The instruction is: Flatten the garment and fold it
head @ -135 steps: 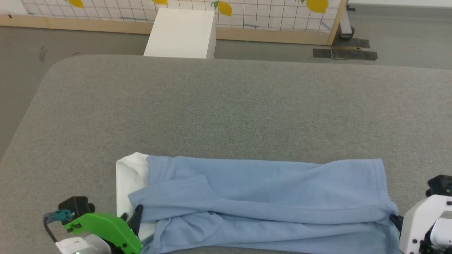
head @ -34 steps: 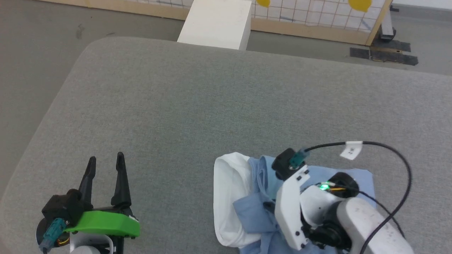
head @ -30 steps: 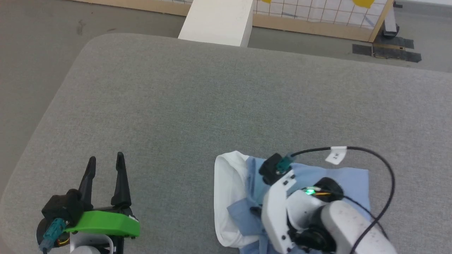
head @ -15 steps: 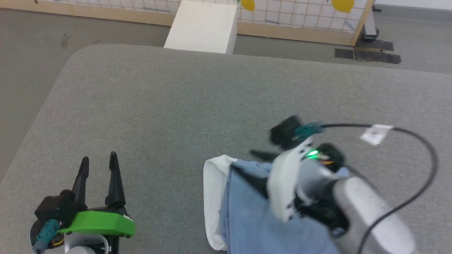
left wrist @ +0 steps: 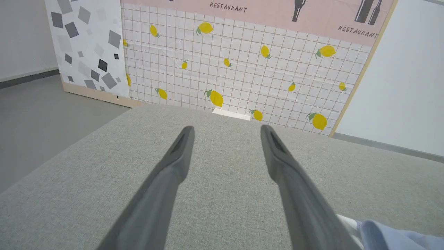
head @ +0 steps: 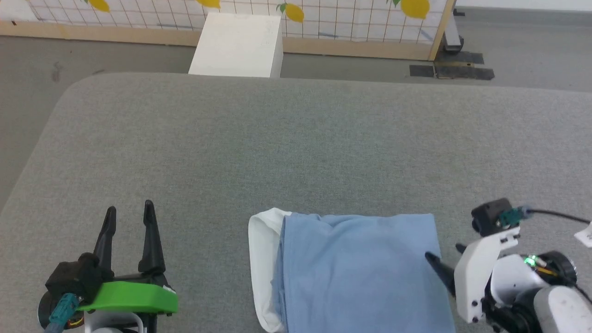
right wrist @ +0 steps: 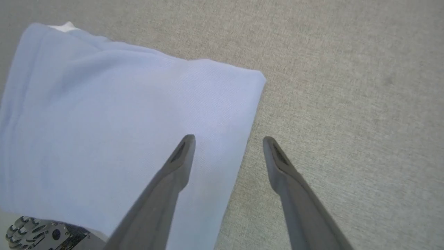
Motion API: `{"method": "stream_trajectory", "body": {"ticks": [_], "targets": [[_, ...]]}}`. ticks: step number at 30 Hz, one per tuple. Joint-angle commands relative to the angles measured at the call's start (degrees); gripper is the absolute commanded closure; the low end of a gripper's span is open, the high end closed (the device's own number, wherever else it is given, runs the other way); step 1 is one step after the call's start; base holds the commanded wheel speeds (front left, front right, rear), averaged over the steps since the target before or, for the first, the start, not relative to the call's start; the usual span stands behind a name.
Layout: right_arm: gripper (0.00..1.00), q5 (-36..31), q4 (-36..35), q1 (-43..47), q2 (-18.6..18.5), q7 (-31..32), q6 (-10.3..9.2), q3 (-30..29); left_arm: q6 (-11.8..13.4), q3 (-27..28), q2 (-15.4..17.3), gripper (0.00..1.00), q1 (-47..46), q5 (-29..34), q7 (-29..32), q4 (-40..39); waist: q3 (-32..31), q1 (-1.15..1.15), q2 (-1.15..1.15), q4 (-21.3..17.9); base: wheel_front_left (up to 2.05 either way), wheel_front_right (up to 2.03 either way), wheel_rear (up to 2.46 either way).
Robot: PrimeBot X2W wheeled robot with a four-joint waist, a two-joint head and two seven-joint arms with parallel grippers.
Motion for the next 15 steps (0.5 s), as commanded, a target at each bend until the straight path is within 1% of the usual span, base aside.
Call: {"method": "stream_trajectory", "body": {"ticks": [1, 11, 12, 14, 15], "targets": [[0.0, -1.53, 1.43, 1.63, 1.01, 0.41, -0.08, 0.77, -0.01, 0.16, -0.39, 0.0, 0.26, 1.19, -0.27, -0.14, 1.02, 0.0, 0.0, 0.43, 0.0, 0.0, 0.0], [0.0, -5.09, 10.16, 0.29, 1.87, -0.97, -0.08, 3.52, -0.66, 0.37, -0.99, 0.0, -0.24, 2.18, -0.27, 0.11, 1.83, 0.0, 0.0, 1.2, 0.0, 0.0, 0.0], [0.53, -4.86, 10.86, -0.04, 1.93, -1.16, -0.08, 3.58, -0.73, 0.41, -1.02, 0.0, -0.29, 2.26, -0.27, 0.14, 1.85, 0.0, 0.0, 1.17, 0.0, 0.0, 0.0], [1.0, -4.27, 11.57, -0.88, 1.57, -1.41, -0.08, 4.25, -0.75, 0.68, -1.02, 0.0, -0.29, 2.31, -0.27, 0.18, 1.77, 0.0, 0.0, 0.64, 0.0, 0.0, 0.0], [1.0, -3.8, 11.68, -1.27, 1.34, -1.49, -0.08, 4.47, -0.77, 0.82, -1.03, 0.0, -0.23, 2.28, -0.27, 0.15, 1.75, 0.0, 0.0, 0.2, 0.0, 0.0, 0.0]]}}
